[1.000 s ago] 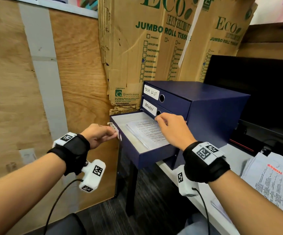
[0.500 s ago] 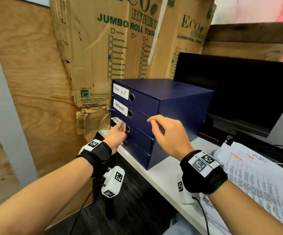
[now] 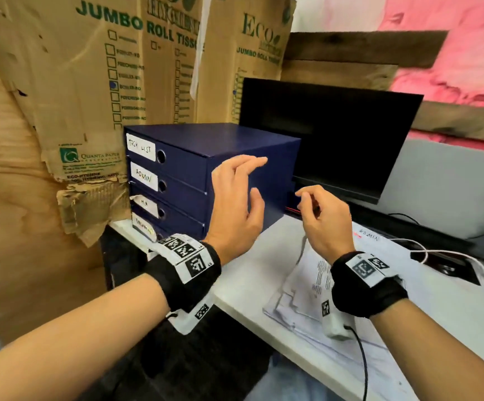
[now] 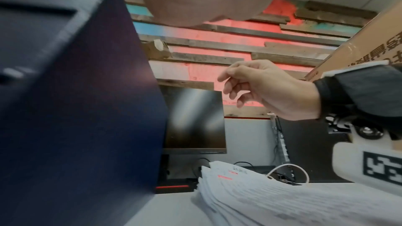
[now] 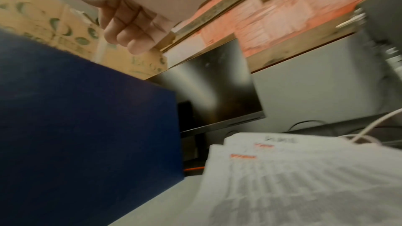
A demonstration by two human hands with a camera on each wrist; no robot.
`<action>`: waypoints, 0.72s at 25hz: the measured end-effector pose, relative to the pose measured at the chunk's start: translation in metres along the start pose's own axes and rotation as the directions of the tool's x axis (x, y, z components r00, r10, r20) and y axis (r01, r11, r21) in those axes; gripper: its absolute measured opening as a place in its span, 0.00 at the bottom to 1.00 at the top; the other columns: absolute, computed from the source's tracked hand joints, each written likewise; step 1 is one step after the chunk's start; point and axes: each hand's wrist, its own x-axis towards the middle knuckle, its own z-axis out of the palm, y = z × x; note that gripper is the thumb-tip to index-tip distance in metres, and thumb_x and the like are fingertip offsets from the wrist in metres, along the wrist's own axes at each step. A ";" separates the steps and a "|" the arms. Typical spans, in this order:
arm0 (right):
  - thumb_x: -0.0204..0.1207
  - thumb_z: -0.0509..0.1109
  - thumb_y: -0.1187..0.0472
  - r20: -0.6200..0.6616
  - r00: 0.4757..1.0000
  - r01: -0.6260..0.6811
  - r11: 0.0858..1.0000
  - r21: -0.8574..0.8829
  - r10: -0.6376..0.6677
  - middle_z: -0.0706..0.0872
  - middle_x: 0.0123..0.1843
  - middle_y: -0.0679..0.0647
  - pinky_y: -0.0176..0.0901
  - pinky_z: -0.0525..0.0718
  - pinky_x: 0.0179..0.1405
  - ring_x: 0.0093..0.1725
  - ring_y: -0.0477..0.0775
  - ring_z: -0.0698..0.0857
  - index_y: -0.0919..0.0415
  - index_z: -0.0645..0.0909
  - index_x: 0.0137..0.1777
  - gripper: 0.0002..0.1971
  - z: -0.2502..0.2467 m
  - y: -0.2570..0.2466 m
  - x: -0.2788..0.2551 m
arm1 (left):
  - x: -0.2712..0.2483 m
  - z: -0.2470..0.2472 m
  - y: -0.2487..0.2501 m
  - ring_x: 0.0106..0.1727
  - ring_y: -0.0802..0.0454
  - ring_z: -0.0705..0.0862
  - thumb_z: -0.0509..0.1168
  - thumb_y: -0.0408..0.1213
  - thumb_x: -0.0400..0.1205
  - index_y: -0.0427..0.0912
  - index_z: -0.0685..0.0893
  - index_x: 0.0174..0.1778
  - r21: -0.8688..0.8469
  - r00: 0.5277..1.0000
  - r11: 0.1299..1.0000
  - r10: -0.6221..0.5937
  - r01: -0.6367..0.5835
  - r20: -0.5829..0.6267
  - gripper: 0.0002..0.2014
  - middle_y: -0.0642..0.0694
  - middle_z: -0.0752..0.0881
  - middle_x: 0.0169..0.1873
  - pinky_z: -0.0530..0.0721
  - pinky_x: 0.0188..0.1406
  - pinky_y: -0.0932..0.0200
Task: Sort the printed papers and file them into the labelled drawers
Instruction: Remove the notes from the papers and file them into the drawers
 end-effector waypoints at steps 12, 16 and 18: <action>0.83 0.61 0.57 -0.151 0.983 -0.156 0.904 -0.398 0.103 0.80 0.37 0.41 0.44 0.71 0.37 0.40 0.47 0.76 0.53 0.82 0.49 0.09 -0.088 0.092 0.024 | 0.010 0.176 -0.032 0.63 0.50 0.69 0.57 0.23 0.77 0.43 0.86 0.53 0.005 0.905 0.999 -0.034 0.036 0.423 0.17 0.52 0.79 0.52 0.75 0.60 0.62; 0.83 0.61 0.59 -0.088 0.988 -0.150 0.891 -0.428 0.124 0.82 0.41 0.44 0.43 0.74 0.38 0.43 0.48 0.77 0.55 0.82 0.46 0.08 -0.058 0.122 0.016 | -0.007 0.208 -0.051 0.64 0.54 0.67 0.58 0.27 0.80 0.45 0.85 0.56 0.139 0.851 0.985 -0.157 0.100 0.501 0.16 0.53 0.79 0.55 0.74 0.66 0.58; 0.82 0.61 0.59 0.007 0.986 -0.148 0.886 -0.440 0.168 0.84 0.42 0.47 0.49 0.80 0.43 0.44 0.51 0.78 0.56 0.82 0.47 0.08 -0.039 0.139 0.001 | -0.018 0.218 -0.059 0.65 0.55 0.66 0.58 0.29 0.81 0.46 0.83 0.59 0.166 0.816 0.981 -0.179 0.103 0.550 0.15 0.53 0.78 0.57 0.72 0.68 0.60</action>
